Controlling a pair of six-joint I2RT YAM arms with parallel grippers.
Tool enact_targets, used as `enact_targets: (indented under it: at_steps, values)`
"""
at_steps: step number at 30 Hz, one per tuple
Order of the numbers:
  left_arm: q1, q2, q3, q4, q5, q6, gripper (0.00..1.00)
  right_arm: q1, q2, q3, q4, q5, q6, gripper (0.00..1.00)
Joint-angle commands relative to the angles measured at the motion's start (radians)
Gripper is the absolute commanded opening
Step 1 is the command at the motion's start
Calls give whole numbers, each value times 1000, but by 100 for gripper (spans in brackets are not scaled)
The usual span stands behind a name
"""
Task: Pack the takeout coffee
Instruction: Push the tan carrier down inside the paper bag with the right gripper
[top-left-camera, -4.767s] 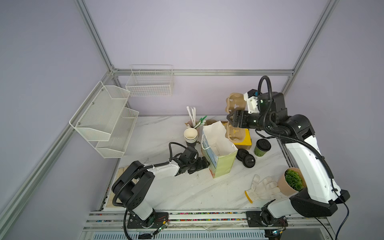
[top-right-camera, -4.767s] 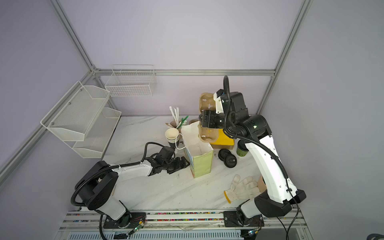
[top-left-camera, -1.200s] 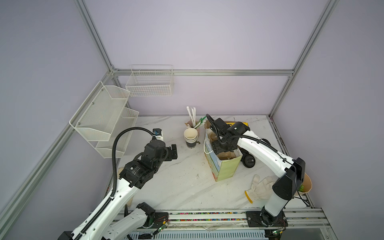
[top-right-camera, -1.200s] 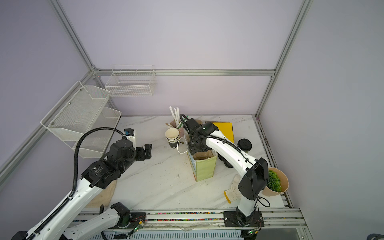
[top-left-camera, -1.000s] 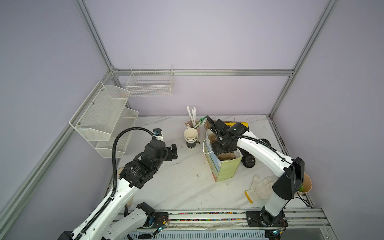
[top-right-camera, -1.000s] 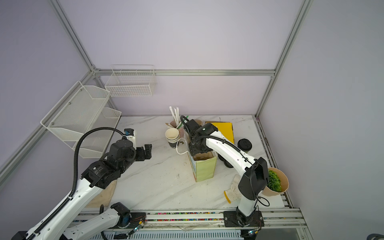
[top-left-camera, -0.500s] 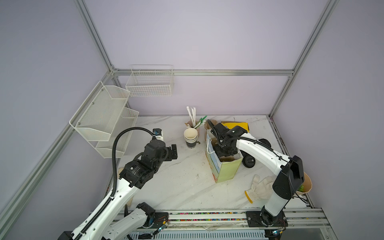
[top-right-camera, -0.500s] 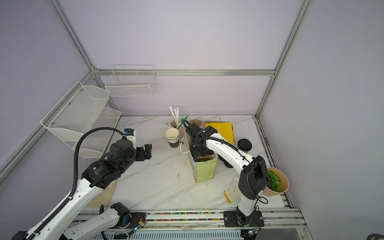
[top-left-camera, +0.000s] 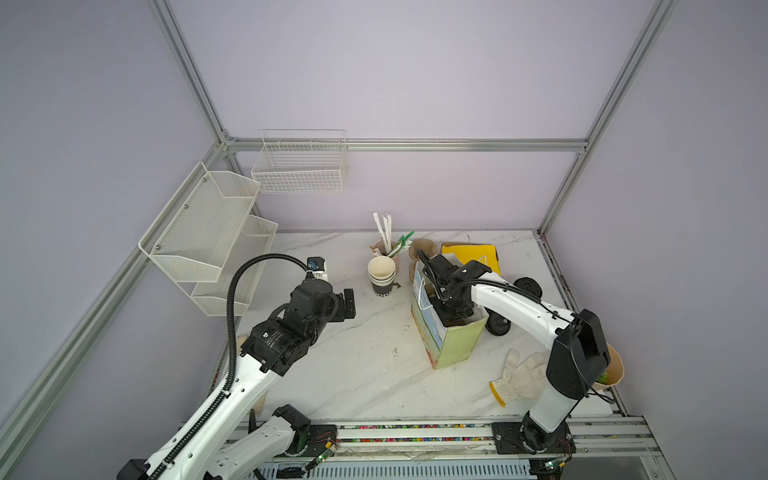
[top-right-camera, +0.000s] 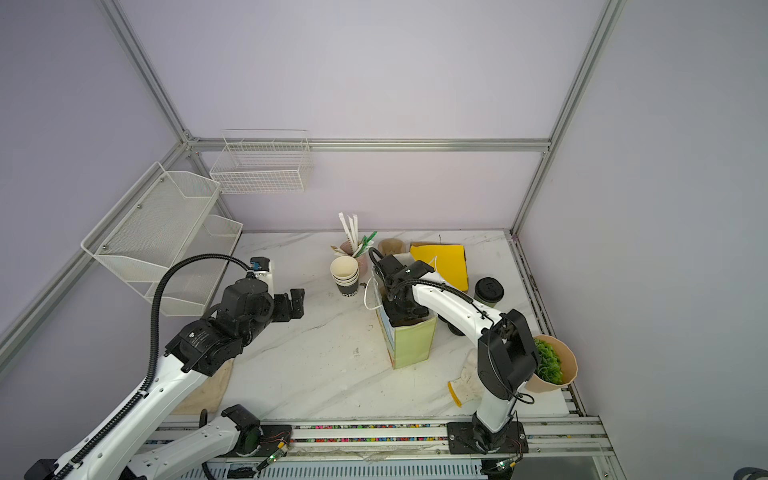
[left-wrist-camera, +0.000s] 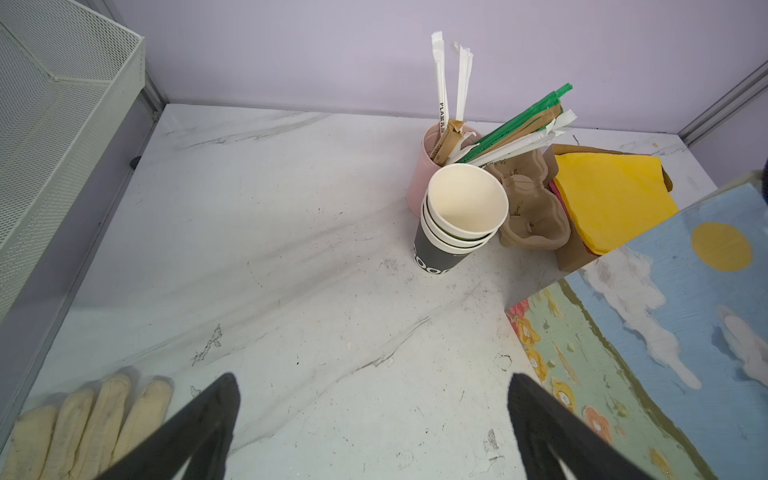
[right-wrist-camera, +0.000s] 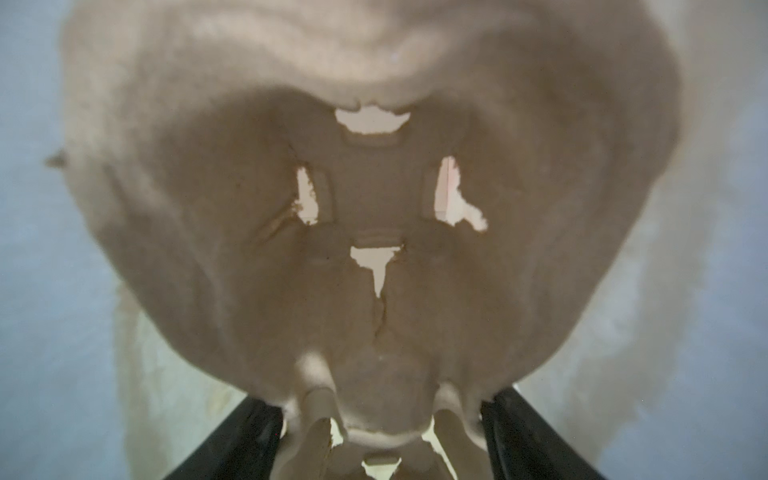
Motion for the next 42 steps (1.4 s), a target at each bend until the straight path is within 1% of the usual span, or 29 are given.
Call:
enact_targets:
  at_steps: [1,3,10,17,31,35,42]
  values:
    - [9,-3,21,9,2,22,100,-9,-40,-29,7,-15,-14,76]
    - [9,0,21,9,3,22,100,-9,-42,-41,41,-21,-15,76]
    - [12,6,22,9,5,22,100,-10,-48,-53,60,-23,-18,77]
    - [13,6,21,9,3,22,100,-12,-50,-109,98,-38,-14,77]
    - [17,13,24,7,8,22,100,-15,-63,-158,127,-46,-7,78]
    - [18,11,20,8,6,22,100,-15,-64,-189,139,-48,-4,80]
    - [19,16,24,8,11,22,100,-15,-76,-192,129,-43,12,81]
